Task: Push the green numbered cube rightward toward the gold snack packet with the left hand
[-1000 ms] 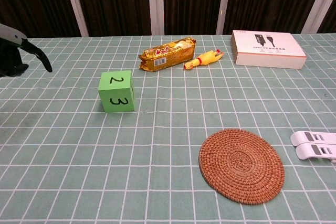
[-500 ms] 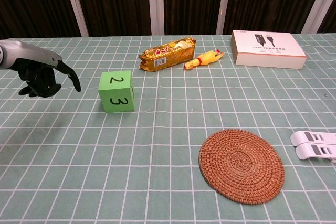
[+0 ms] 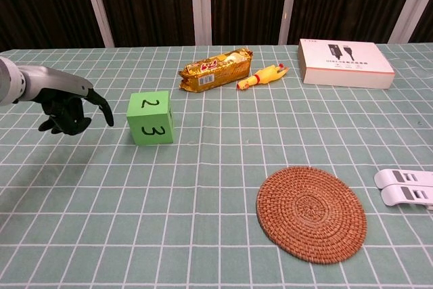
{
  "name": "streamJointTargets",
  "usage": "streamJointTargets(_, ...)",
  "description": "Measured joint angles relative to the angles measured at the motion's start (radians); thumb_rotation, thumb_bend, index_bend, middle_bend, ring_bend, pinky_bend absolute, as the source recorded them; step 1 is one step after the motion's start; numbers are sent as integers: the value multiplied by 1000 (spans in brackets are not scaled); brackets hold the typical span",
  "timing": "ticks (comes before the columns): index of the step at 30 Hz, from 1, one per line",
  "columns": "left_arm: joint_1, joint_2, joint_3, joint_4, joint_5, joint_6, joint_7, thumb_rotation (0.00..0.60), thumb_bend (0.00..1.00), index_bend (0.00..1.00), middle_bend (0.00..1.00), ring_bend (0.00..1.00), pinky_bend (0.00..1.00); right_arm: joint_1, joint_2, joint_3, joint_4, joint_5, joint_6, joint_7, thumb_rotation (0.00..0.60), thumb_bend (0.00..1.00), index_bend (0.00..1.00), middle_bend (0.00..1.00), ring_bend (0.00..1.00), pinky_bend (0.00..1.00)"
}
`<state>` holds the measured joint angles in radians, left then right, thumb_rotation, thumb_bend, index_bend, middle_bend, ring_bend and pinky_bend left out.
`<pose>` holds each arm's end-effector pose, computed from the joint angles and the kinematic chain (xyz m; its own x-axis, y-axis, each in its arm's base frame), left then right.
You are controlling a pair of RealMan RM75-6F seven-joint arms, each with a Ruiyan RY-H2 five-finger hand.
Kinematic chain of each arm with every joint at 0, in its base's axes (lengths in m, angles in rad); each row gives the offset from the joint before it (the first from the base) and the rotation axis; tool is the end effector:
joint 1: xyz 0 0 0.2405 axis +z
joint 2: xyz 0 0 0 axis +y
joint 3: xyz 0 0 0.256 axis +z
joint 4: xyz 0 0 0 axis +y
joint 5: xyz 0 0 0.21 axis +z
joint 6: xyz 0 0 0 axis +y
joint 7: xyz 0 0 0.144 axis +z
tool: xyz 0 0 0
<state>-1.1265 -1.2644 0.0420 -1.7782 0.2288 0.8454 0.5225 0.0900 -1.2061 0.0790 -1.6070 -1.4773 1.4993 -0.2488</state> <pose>-0.1530 0.3468 0.0233 0.4097 0.6252 0.6642 0.8858 -0.0987 -0.4534 -0.3030 -0.1880 0.1388 0.5385 0.0338 0.8420 -0.8426 0.0137 0.5383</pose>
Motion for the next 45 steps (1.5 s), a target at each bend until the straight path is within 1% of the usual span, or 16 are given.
streamJointTargets(8,27,-14,-20,6,78,-12,-43,600,878,241,851,705,706,-2,-4,7,2,12,2,-1,600,73,55,0,0,0)
streamJointTargets(14,60,-13,-42,-2,146,-4,-91,600,878,240,853,708,708,-4,-6,11,0,20,5,-3,600,73,55,0,0,0)
streamJointTargets(19,76,-16,-50,-13,186,4,-105,600,878,240,853,707,709,-5,-7,14,-5,29,4,-8,600,72,55,0,0,0)
streamJointTargets(28,75,-39,-52,-25,200,14,-92,600,878,240,853,708,709,-7,-2,18,-13,45,0,-7,600,72,55,0,0,0)
streamJointTargets(36,63,-48,-60,-59,211,33,-68,600,877,240,853,708,709,-7,-2,22,-14,54,-3,-5,600,72,55,0,0,0)
streamJointTargets(45,33,-90,-68,-71,175,68,-17,600,877,239,853,708,709,-5,-2,25,-13,62,-9,-4,600,73,55,0,0,0)
